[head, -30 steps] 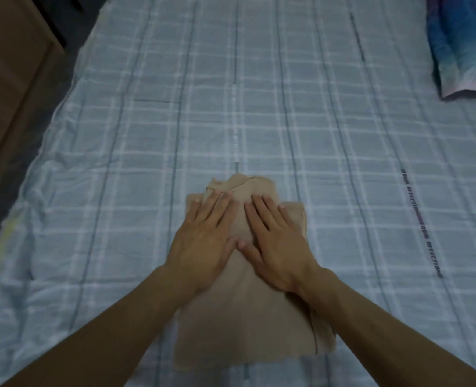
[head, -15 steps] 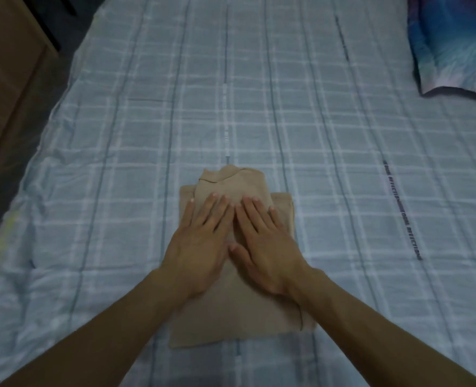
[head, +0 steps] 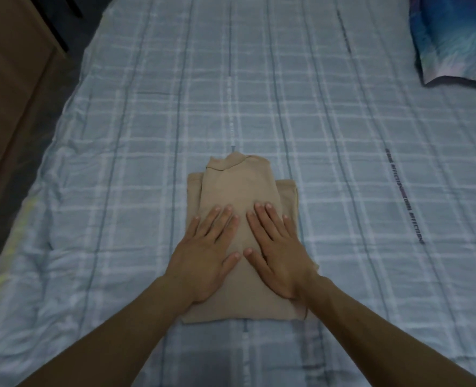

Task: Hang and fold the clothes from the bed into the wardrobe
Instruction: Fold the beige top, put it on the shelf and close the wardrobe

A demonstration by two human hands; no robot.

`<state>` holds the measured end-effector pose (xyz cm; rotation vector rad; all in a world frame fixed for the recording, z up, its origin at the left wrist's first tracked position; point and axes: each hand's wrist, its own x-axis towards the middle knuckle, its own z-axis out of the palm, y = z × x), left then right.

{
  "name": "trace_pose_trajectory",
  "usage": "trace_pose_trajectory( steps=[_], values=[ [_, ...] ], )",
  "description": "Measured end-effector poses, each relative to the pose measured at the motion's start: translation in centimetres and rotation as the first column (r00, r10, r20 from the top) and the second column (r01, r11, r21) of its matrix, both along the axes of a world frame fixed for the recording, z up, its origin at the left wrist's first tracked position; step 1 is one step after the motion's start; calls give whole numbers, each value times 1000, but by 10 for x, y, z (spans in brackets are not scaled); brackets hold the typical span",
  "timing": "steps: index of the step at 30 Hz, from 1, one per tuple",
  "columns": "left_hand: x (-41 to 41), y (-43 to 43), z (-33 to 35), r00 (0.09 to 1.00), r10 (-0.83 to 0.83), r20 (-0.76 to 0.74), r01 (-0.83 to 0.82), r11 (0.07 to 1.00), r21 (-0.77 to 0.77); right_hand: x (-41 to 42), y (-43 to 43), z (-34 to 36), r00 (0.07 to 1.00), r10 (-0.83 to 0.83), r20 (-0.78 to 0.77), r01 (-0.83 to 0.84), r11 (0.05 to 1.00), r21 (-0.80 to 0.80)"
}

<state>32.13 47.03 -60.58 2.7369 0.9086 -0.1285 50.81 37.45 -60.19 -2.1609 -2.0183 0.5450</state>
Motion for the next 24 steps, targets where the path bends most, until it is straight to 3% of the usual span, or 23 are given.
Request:
trace_pose_trajectory(
  steps=[6,10,12,14,16,24],
  values=[
    [-6,-5,21,996,83,13,-84,995,52,-10,-6,16,995,-40,95,45,998,-53],
    [-24,-15,29,992,-78,104,73,996,53,-16,-19,37,995,79,65,-86,991,106],
    [-37,-26,31,980,-174,95,171,985,34,-15,-35,43,986,164,31,-165,986,31],
    [-48,-36,29,974,-225,-4,225,974,2,-10,-51,41,972,225,66,-216,968,-124],
    [-50,-41,23,968,-245,-55,245,969,2,-9,-60,30,959,262,110,-241,954,-176],
    [-41,-41,27,950,-233,210,208,969,134,-18,-64,27,990,99,104,-113,983,143]
  ],
)
